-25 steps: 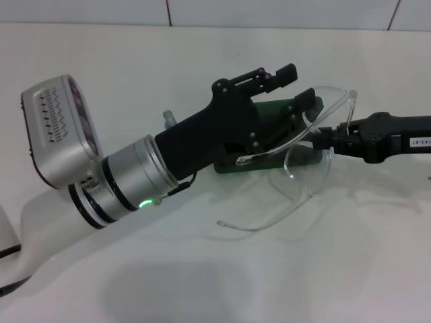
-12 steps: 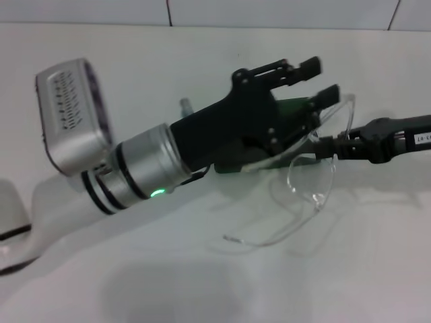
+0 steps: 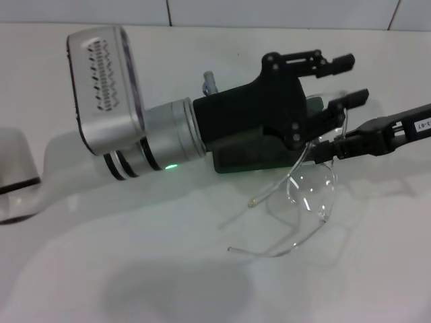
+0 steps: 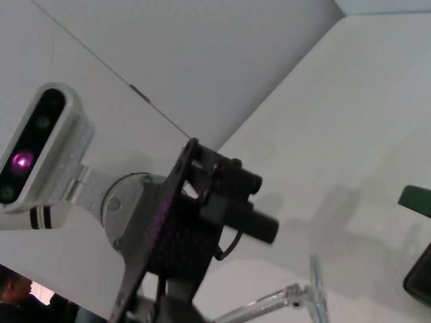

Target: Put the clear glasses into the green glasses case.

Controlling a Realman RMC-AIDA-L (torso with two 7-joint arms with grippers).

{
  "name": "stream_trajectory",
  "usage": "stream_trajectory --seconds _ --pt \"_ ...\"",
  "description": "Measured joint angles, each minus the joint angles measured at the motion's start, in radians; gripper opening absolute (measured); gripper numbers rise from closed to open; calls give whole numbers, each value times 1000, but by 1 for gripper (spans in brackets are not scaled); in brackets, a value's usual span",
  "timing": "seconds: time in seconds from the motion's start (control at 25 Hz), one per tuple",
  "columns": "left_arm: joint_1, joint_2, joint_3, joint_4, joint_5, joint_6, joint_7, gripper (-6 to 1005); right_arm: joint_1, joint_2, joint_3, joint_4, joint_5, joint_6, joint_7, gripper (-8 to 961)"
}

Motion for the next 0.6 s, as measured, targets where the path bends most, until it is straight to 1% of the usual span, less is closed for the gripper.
stream_trajectory --seconds 0.16,0.32,0.6 --pt "5 0 0 0 18 2 96 421 -4 2 1 -7 -2 6 5 116" --pt "26 -1 0 4 36 1 173 421 -5 5 3 -10 1 8 4 116" --pt "71 -7 -10 20 26 0 281 421 1 6 42 -9 5 -13 0 115"
